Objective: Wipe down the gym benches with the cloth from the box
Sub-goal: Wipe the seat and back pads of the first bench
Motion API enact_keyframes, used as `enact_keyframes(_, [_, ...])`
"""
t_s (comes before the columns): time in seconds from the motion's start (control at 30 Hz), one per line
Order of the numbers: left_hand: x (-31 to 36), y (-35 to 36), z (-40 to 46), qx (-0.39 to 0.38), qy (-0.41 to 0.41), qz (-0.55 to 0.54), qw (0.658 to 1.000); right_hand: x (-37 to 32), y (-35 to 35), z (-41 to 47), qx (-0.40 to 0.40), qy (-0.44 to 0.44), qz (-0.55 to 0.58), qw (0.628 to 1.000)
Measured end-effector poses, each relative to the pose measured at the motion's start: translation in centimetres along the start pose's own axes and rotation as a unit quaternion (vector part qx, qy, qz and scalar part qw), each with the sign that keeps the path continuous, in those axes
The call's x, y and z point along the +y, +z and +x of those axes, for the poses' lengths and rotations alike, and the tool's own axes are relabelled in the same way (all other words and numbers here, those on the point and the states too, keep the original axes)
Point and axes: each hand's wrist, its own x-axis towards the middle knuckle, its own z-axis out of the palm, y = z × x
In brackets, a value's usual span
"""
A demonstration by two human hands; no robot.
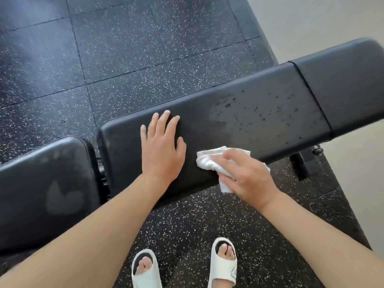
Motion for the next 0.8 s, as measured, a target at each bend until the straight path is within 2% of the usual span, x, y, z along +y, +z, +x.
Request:
enact_keyframes(0.17, [1.0, 2.2, -0.8, 0.039, -0.041, 0.042, 0.998, 3.6, -0.5, 4.5, 0.043, 0.166, -0.033, 0.985])
enact_keyframes(0.3, [0.9, 2.3, -0.8, 0.042, -0.04, 0.061, 0.996, 1.6, 2.0, 13.2, 0.062, 0.234, -0.022, 0.97])
enact_keyframes(0.4, [0.7, 2.6, -0.7, 0.039, -0.043, 0.06, 0.996, -2.7, 4.6, 16.8, 0.047, 0.204, 0.009, 0.978])
enact_keyframes(0.53, [0.9, 2.7, -0.5, 0.039, -0.06, 0.05, 0.996, -4.0, 4.8, 14.8, 0.027, 0.176, 0.074, 0.981])
enact_keyframes(0.63, [0.8, 2.8, -0.6, 0.041, -0.052, 0.064, 0.996, -1.7, 2.7, 10.3, 0.01, 0.067, 0.071, 0.995])
enact_keyframes(0.7, [0.6, 3.0, -0.6, 0.048, -0.048, 0.074, 0.995, 1.6, 1.4, 8.9, 0.02, 0.004, 0.026, 0.999])
enact_keyframes(0.73, [0.5, 3.0, -0.6, 0.052, -0.047, 0.076, 0.995, 3.3, 1.0, 9.2, 0.033, 0.011, 0.0, 0.999])
enact_keyframes(0.8, [0.5, 3.2, -0.5, 0.056, -0.044, 0.081, 0.994, 6.0, 0.6, 11.6, 0.051, 0.091, -0.026, 0.994])
